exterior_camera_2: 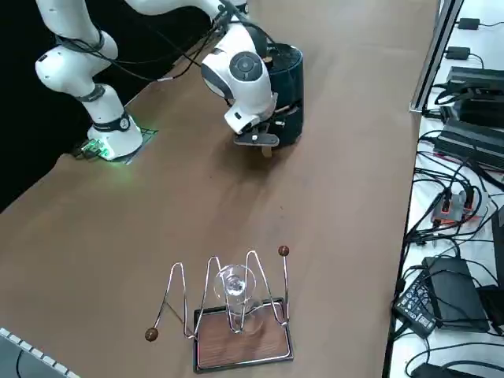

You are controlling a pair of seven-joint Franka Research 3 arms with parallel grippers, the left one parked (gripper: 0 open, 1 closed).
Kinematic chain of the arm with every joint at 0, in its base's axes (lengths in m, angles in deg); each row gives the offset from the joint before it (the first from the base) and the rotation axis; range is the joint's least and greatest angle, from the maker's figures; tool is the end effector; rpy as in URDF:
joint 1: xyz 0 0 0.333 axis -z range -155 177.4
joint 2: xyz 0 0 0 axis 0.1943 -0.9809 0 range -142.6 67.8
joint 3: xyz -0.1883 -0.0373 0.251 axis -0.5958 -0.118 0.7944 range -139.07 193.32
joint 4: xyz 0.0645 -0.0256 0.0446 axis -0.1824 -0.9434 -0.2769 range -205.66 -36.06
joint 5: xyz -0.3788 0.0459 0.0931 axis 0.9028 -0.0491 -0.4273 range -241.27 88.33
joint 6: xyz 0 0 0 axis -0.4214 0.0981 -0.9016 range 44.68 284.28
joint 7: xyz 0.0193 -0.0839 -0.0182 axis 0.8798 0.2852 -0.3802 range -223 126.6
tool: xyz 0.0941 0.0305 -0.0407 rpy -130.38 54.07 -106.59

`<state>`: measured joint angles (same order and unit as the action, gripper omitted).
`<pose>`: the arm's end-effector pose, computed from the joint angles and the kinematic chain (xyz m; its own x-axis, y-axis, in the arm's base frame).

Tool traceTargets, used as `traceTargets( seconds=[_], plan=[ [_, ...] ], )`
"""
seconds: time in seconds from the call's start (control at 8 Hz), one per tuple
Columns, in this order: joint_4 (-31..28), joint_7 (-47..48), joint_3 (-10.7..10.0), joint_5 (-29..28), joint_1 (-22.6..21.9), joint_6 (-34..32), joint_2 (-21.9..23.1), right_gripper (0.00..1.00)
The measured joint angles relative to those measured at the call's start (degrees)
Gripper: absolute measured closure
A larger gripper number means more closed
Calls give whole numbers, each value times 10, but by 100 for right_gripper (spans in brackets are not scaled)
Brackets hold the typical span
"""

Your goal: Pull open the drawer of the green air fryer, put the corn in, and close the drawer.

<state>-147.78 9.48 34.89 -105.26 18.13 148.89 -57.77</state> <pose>0.5743 0.0202 0.2507 0.1965 -0.8839 -0.4244 -0.9763 -0.2165 -0.0010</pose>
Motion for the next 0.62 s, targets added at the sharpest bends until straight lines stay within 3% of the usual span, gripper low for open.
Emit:
traceTargets(
  seconds=[0.62],
  plan=[
    [-8,1,0,-2,-8,9,5,55]
  ],
)
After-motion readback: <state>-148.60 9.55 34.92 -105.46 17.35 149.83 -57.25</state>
